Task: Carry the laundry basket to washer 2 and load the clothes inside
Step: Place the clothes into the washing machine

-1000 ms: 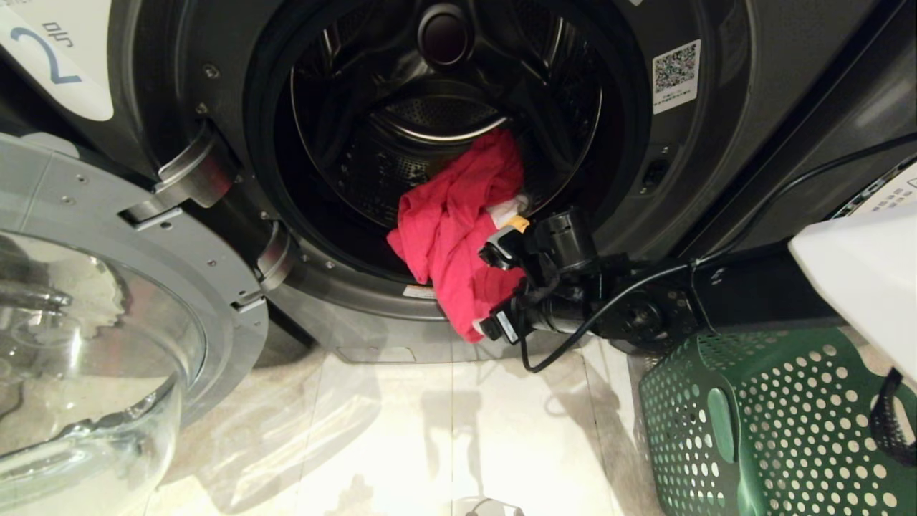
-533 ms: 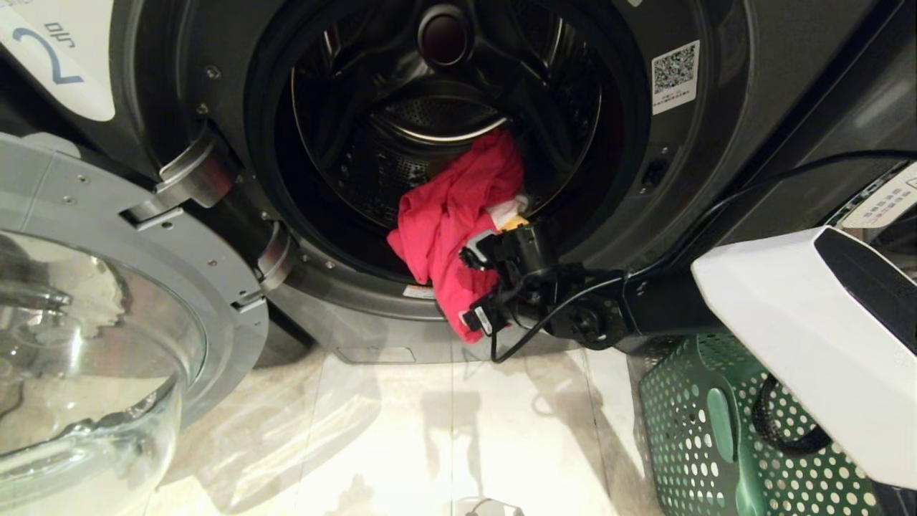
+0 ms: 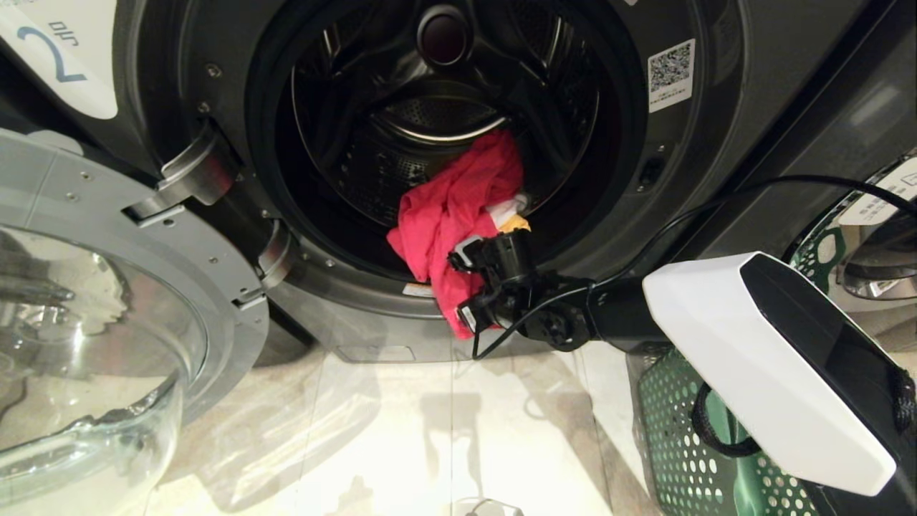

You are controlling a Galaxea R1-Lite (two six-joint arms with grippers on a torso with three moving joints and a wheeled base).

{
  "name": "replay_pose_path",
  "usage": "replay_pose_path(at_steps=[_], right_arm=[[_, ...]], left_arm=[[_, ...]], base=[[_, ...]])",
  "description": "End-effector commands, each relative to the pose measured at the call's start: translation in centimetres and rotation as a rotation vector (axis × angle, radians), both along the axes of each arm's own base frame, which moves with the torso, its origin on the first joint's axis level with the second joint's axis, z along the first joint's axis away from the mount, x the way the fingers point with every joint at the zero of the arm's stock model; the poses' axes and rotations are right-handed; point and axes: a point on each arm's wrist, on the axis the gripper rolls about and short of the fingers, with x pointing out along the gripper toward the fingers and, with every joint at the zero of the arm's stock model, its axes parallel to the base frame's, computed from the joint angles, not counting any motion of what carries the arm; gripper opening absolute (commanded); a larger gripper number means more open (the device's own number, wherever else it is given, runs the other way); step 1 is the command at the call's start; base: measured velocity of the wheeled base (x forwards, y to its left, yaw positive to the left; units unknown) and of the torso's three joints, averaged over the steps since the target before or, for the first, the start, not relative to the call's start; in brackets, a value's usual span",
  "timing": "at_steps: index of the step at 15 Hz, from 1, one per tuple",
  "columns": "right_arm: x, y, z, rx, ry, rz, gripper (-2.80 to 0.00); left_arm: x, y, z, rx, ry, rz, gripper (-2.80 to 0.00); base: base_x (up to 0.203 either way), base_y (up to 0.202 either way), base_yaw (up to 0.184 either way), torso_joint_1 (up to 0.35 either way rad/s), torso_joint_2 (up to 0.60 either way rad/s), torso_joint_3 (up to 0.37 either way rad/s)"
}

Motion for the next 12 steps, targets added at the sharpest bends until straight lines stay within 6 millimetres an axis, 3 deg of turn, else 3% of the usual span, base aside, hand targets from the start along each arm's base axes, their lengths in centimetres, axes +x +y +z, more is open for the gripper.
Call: replay_pose_path(at_steps=[1, 4, 12], right_arm=[[0.1, 0.1, -0.2, 0.0, -0.001, 0.0, -2.8], [0.0, 0.1, 0.0, 0.003, -0.004, 0.0, -2.8], [-2.5, -1.7, 4.6, 0.031, -0.04, 0.0, -2.8]], left_arm=[[0.0, 0.0, 0.0, 0.0, -0.001, 0.0, -2.8], [0.0, 0.0, 0.0, 0.0, -0.001, 0.0, -2.8], [0.0, 0.0, 0.0, 0.0, -0.001, 0.0, -2.8]], base=[[0.0, 0.0, 0.0, 0.0, 0.0, 0.0], [0.0, 0.0, 0.0, 0.0, 0.0, 0.0], [0.0, 0.0, 0.0, 0.0, 0.0, 0.0]])
